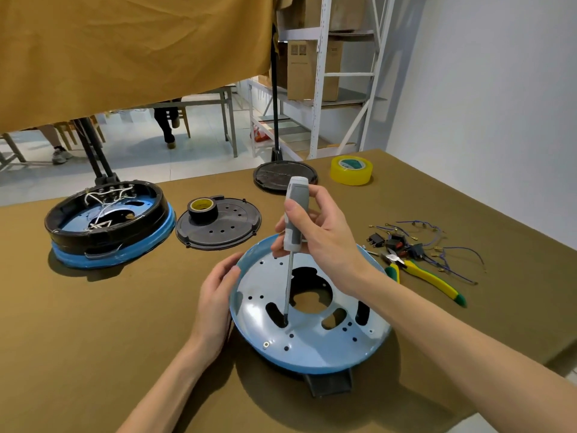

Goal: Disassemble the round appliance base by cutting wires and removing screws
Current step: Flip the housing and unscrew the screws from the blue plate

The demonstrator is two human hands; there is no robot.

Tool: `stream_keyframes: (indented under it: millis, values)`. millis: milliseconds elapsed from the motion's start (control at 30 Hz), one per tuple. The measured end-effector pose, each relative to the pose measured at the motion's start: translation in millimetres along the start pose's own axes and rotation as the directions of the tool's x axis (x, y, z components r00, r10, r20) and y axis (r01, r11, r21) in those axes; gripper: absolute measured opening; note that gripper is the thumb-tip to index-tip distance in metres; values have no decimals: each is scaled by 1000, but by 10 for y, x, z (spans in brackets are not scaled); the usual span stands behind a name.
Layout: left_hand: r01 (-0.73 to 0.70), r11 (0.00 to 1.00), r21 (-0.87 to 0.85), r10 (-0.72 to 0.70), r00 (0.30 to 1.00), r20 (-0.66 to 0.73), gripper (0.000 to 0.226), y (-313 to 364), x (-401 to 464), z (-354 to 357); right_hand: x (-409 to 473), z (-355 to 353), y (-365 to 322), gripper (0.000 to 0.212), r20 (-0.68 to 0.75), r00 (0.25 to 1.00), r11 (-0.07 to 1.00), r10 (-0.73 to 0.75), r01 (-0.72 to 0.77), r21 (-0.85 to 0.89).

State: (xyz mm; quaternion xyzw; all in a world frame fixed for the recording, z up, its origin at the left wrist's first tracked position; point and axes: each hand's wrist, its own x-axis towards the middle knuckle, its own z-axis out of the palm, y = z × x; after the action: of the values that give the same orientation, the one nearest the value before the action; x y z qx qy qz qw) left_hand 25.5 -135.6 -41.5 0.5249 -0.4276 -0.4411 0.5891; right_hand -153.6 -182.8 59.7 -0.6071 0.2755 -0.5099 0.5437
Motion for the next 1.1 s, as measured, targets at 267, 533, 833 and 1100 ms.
stream_keyframes:
  millis: [267, 533, 833, 1100]
  values:
    - [-103, 994, 37, 103, 995, -3, 62, -14, -257, -13, -172, 187, 72, 31, 64, 998, 999, -18, 15, 48]
    - [-98, 993, 63, 98, 995, 4, 57, 105, -391, 53, -298, 283, -67, 28, 48, 992, 994, -114, 113, 8]
    - [-109, 993, 52, 108, 994, 27, 46, 72, -347, 27, -372, 338, -31, 20, 5, 989, 988, -145, 145, -51]
    - [-97, 992, 81, 96, 995, 13, 45, 69, -326, 36, -417, 349, -25, 23, -35, 981, 979, -191, 187, -86]
